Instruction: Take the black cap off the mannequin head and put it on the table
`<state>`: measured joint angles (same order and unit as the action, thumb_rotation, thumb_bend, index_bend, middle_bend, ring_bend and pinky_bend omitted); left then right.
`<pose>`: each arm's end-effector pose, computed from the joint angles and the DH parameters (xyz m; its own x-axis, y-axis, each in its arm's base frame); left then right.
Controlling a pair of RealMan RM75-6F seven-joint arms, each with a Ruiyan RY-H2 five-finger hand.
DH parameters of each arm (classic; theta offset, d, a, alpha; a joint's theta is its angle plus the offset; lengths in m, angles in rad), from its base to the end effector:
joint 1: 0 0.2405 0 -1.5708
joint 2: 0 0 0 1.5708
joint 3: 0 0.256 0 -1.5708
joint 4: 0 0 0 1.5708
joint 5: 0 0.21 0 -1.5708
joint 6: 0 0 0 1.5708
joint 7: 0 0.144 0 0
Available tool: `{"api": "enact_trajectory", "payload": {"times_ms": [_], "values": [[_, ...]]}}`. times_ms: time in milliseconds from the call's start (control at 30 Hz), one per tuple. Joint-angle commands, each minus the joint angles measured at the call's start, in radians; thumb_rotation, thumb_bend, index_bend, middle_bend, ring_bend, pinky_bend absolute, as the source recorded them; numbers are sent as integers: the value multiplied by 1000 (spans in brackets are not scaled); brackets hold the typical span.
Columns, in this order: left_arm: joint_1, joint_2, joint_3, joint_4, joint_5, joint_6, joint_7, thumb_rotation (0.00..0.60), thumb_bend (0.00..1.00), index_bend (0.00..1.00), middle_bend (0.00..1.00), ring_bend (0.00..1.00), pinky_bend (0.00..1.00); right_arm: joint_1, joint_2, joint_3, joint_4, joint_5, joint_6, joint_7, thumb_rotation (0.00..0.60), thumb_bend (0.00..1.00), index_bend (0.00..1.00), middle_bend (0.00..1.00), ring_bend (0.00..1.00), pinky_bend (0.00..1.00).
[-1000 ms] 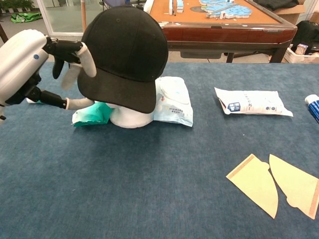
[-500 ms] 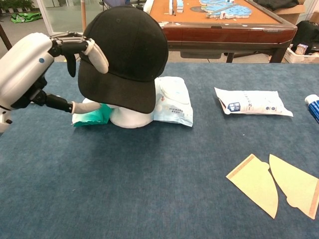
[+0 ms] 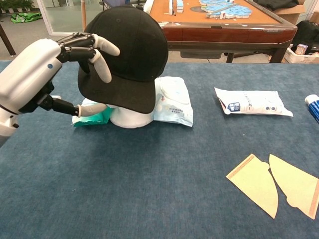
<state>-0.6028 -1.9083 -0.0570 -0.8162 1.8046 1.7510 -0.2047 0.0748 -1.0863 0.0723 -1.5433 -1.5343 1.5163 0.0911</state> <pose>-0.1549 0.2845 -0.0183 0.0463 -0.2415 0.9693 0.6493 -0.7301 -0.2129 -0.3199 -0.1835 0.1821 0.4040 0.0516 0.9133 -0.9134 -0.0318 0.4058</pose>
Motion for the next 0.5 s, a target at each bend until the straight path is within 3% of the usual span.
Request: {"api": "enact_trajectory", "payload": {"times_ms": [33,500], "values": [[-1,1,5,9,3,0,6,600,151,497,247,180,409,0,1,0,0,0,0,1,600,138,258,315,283,525],[-27,-30,14,110,21,19,70,600,149,423,229,163,383,0,1,0,1,-1,0,3,600,138,258,315,283,524]]}}
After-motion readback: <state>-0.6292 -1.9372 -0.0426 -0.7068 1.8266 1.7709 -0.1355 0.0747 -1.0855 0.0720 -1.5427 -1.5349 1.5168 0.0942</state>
